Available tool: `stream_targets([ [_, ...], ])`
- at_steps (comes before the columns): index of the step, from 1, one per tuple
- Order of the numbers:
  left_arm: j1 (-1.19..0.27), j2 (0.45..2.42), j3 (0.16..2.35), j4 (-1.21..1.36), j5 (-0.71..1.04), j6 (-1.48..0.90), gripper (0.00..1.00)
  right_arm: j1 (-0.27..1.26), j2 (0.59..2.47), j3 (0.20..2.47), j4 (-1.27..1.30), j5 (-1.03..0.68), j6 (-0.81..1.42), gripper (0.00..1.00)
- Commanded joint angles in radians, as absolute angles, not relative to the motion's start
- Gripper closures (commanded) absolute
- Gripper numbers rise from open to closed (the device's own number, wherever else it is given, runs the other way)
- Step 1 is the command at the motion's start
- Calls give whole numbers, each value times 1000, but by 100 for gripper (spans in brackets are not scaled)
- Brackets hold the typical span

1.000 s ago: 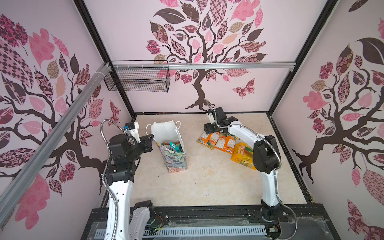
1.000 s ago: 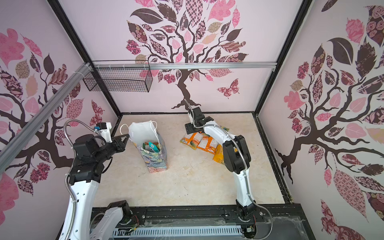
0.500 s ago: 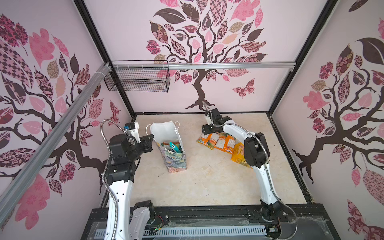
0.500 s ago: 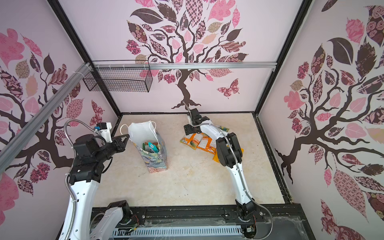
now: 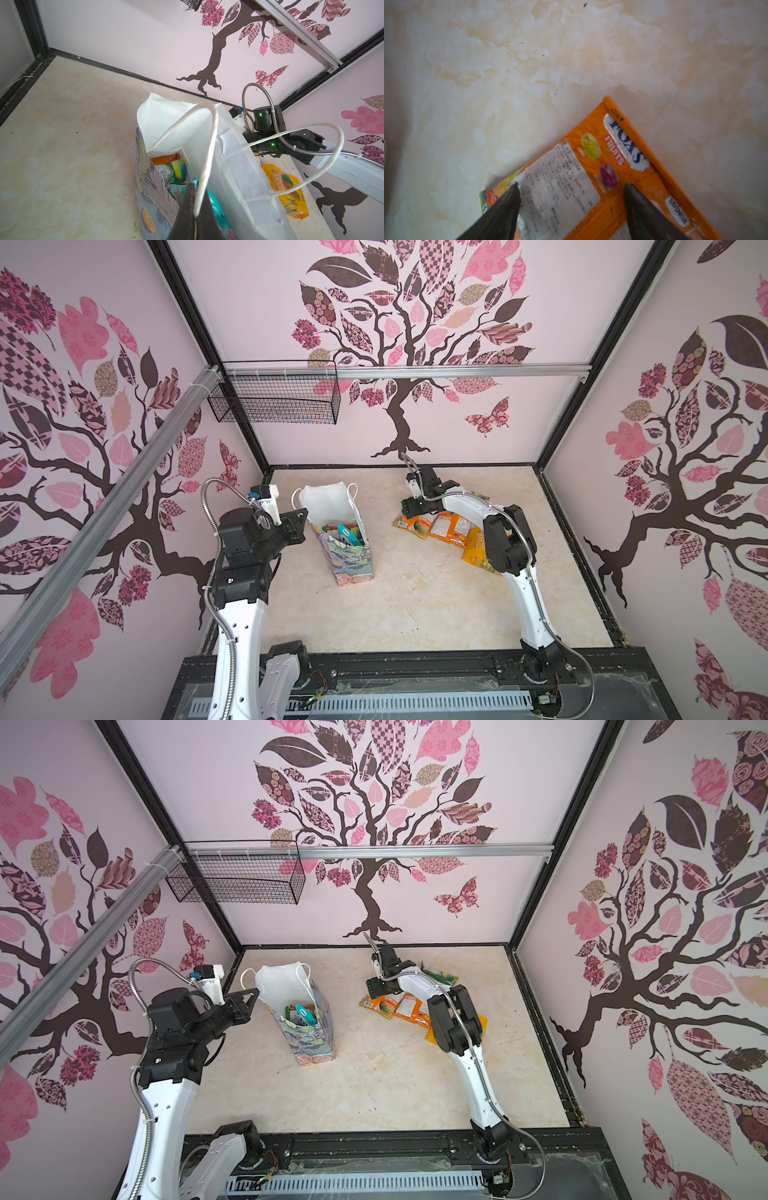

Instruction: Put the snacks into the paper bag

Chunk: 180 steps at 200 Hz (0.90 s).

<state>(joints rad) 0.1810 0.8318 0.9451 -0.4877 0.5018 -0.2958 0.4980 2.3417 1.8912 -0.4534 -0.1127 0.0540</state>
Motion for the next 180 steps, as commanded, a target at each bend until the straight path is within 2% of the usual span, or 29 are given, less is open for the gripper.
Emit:
stream_targets([
  [1,185,823,944,-468,511,-286,100,552,2301,1814,-525,-230,79,21],
  [59,184,821,945,-472,506,-287,100,620,2155,1611,-473,-341,155,22],
  [111,184,823,950,-477,509,-287,100,635,1939,1429,-533,-319,149,27],
  [137,184,822,951,-483,506,-284,100,661,1800,1315,-535,-275,141,28],
  [180,185,830,958,-487,509,-282,100,788,1634,1196,-575,-62,68,28],
])
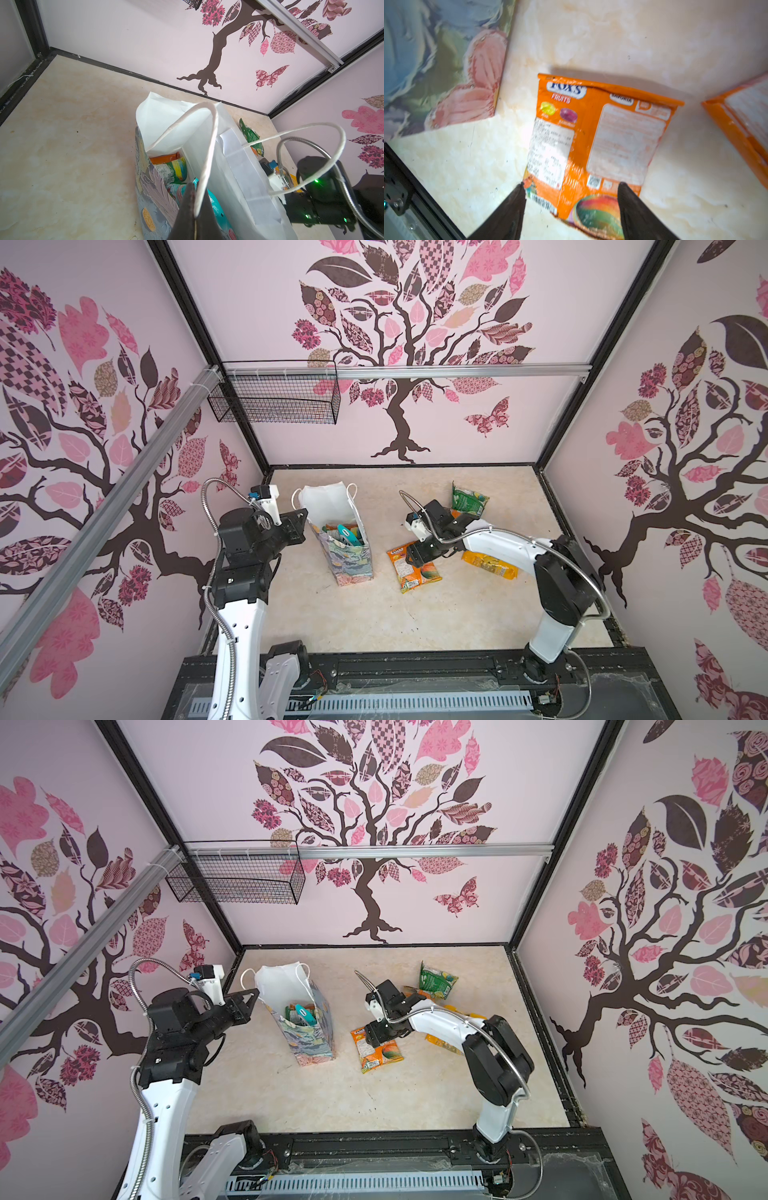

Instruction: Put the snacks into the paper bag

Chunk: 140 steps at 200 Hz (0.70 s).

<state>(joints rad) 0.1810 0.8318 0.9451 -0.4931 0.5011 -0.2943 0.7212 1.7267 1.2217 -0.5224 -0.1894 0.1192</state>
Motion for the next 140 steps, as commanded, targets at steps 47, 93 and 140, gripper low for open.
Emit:
stream_targets([
  [47,184,826,958,-491,504,-280,100,1002,1525,1052,-574,207,13,30],
  [93,183,832,961,-495,508,-279,100,1077,1561,1002,-556,371,8,32],
  [140,179,836,963,-500,504,-273,100,1076,1665,993,-495,423,0,37],
])
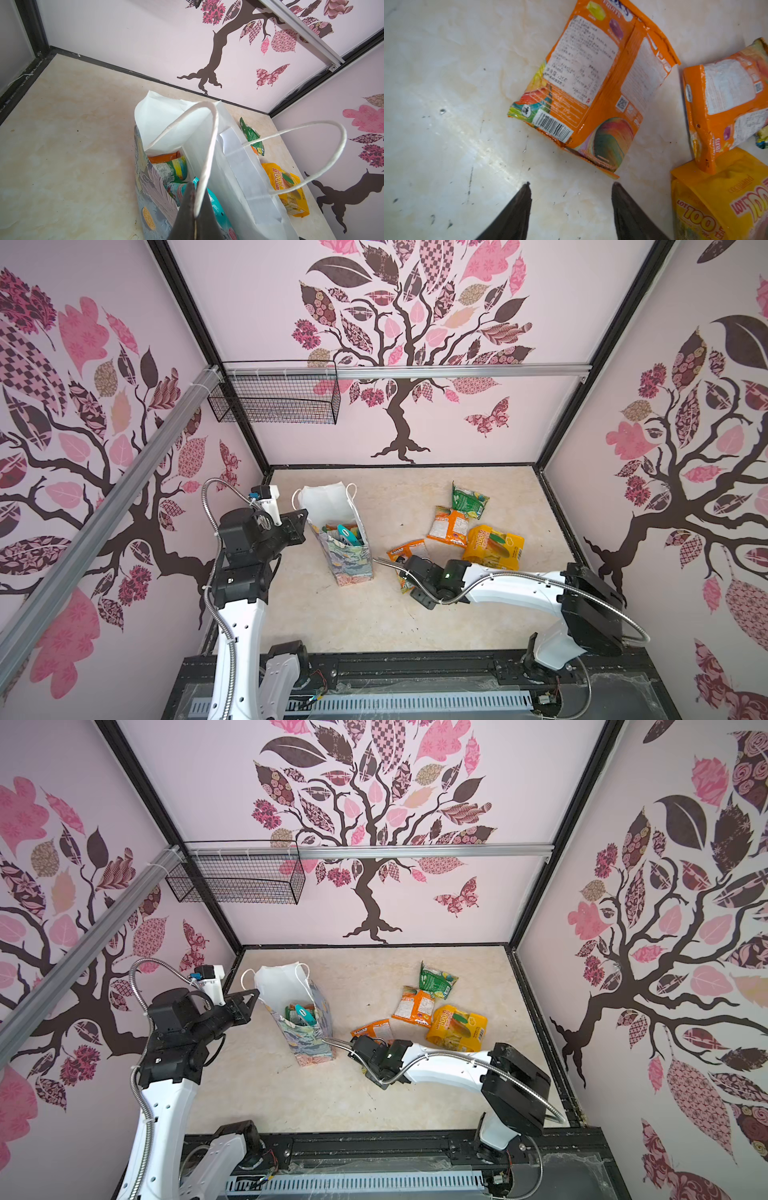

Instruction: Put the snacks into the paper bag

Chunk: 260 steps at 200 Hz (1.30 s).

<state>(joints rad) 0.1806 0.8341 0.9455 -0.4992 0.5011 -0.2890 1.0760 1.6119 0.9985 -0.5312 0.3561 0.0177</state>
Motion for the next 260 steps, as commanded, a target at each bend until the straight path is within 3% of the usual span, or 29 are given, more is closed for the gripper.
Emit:
stream_targets([
  [1,178,836,963,-500,504,-273,100,1076,1667,993,-494,422,0,37],
  [61,176,840,966,-508,495,-267,100,1076,1733,1015,-461,410,18,45],
  [109,176,838,965,-505,495,-265,100,1077,1762,1014,-449,397,29,60],
  [165,176,832,962,-502,494,-268,100,1077,1798,1014,-431,405,20,61],
  [221,176,829,960,-501,493,-266,100,1077,1807,1015,-430,400,23,90],
  [260,176,827,960,-502,491,-266,100,1075,1774,1032,-452,381,34,100],
])
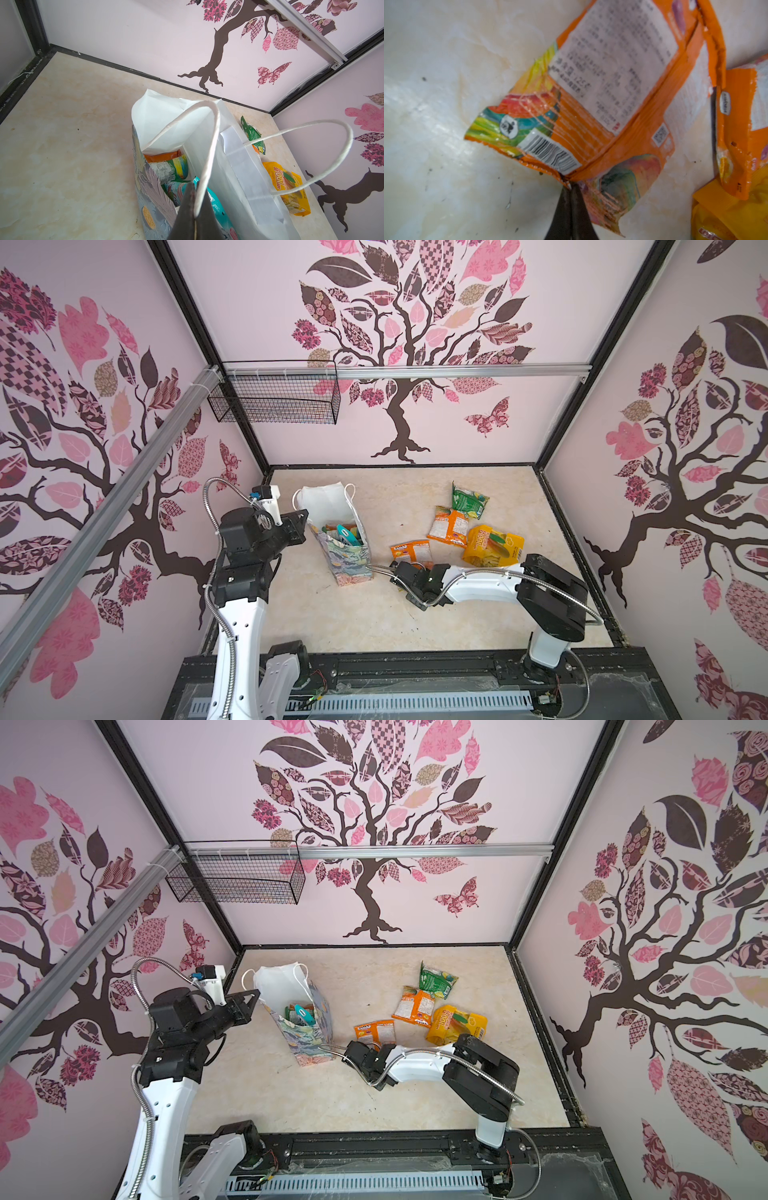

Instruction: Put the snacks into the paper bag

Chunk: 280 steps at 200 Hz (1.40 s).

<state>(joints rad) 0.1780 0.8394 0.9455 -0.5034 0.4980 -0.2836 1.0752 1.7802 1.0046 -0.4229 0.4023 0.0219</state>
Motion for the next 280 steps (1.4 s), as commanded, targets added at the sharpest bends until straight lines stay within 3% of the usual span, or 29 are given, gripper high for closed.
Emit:
stream_targets([
  [1,176,827,960,-502,492,-266,100,1075,1772,1033,-452,379,35,100],
  [55,175,822,960,-502,489,-265,100,1046,1674,1071,-487,189,55,100],
  [91,175,816,960,-502,488,-264,100,956,1577,1076,-499,-12,78,100],
  [183,176,816,958,-499,491,-267,100,767,1461,1076,-412,-341,177,100],
  [208,176,816,958,-500,491,-267,100,763,1474,1112,-459,-221,140,100],
  [231,176,818,958,-498,491,-267,100,759,1493,1119,-480,-71,123,86],
  [253,175,819,958,-498,491,-268,100,755,1528,1121,-418,-28,100,60],
  [280,175,821,958,-495,495,-268,100,736,1670,1226,-426,-59,41,50],
])
